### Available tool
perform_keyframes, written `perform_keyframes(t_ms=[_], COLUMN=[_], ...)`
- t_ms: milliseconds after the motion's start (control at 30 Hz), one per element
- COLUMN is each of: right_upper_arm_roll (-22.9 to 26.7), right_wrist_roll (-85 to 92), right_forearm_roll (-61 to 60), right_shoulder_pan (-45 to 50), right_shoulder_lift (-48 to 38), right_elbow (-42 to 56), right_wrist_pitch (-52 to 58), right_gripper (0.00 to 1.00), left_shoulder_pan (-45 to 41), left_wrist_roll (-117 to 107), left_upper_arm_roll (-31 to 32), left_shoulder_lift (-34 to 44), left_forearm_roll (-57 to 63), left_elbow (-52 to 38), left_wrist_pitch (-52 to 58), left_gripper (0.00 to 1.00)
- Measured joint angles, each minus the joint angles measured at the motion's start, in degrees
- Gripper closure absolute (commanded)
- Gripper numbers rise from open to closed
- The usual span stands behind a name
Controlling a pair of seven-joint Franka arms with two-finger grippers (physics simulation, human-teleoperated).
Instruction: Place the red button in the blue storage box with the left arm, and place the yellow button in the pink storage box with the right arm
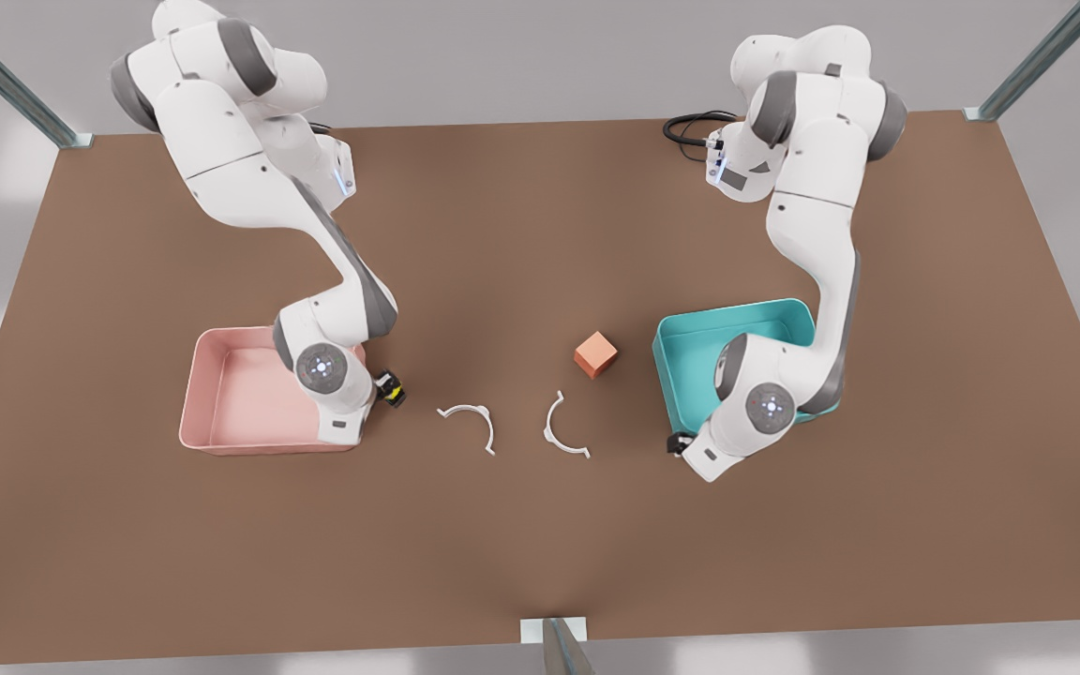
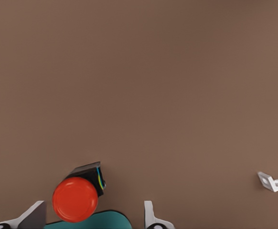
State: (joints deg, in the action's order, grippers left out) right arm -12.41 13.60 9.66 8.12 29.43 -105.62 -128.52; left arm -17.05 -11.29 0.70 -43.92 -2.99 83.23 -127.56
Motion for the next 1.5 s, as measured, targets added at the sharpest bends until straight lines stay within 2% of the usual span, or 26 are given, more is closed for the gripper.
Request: perform_keyframes(t_ms=[167, 367, 467, 567, 600, 633, 800, 833, 1000, 1300, 1333, 1400, 1467, 1500], right_upper_arm_roll=[-1.33, -4.47, -4.69, -4.72, -4.72, -4.72, -4.72, -4.72, -5.42, -5.45, -5.45, -5.44, -5.45, -5.46], right_wrist_roll=[5.16, 9.50, 11.16, 12.56, 12.97, 13.37, 15.03, 15.32, 16.47, 17.83, 17.97, 18.24, 18.53, 18.93], right_forearm_roll=[0.17, -0.19, -0.86, -1.17, -1.24, -1.29, -1.71, -2.12, -3.13, -3.46, -3.49, -3.56, -3.66, -3.99], right_shoulder_pan=[-0.60, -3.44, -3.61, -3.83, -4.15, -4.34, -4.41, -4.20, -4.06, -4.95, -5.00, -5.06, -5.11, -5.13], right_shoulder_lift=[1.41, -2.46, -2.13, -0.55, 0.04, 0.43, 1.83, 1.91, 2.31, 2.28, 2.27, 2.26, 2.26, 2.25], right_elbow=[-1.22, -7.27, -8.17, -8.33, -8.32, -8.32, -8.35, -8.37, -8.96, -10.31, -10.36, -10.40, -10.40, -10.36], right_wrist_pitch=[-6.78, -10.10, -10.89, -11.74, -11.97, -12.18, -12.80, -12.86, -13.04, -13.11, -13.09, -12.99, -12.84, -12.75], right_gripper=[0.00, 0.00, 0.00, 0.00, 0.00, 0.00, 0.00, 0.00, 0.00, 0.00, 0.10, 0.52, 0.70, 0.71], left_shoulder_pan=[0.00, 0.00, 0.00, 0.00, 0.00, 0.00, 0.00, 0.00, 0.00, 0.00, 0.00, 0.00, 0.06, 0.12], left_wrist_roll=[-1.69, -3.16, -3.64, -4.04, -4.16, -4.27, -4.75, -4.83, -5.22, -6.40, -6.54, -6.89, -7.23, -7.40], left_upper_arm_roll=[0.00, 0.07, 0.08, 0.06, 0.07, 0.08, 0.09, 0.08, 0.08, 0.09, 0.09, 0.09, 0.09, 0.09], left_shoulder_lift=[-1.43, -2.96, -3.14, -3.17, -3.17, -3.17, -3.17, -3.17, -3.17, -2.91, -2.76, -2.09, -0.52, 0.38], left_forearm_roll=[0.05, 0.12, 0.25, 0.30, 0.31, 0.32, 0.31, 0.32, 0.26, 0.78, 0.82, 0.98, 1.13, 1.15], left_elbow=[0.14, -0.14, -0.22, -0.24, -0.24, -0.24, -0.24, -0.24, -0.24, -0.50, -0.54, -1.00, -1.60, -1.71], left_wrist_pitch=[-1.04, -2.69, -3.33, -3.79, -3.89, -3.98, -4.27, -4.30, -4.38, -4.36, -4.34, -4.11, -3.56, -3.32], left_gripper=[0.00, 0.00, 0.13, 0.14, 0.19, 0.20, 0.20, 0.21, 0.45, 0.60, 0.62, 0.63, 0.62, 0.62])
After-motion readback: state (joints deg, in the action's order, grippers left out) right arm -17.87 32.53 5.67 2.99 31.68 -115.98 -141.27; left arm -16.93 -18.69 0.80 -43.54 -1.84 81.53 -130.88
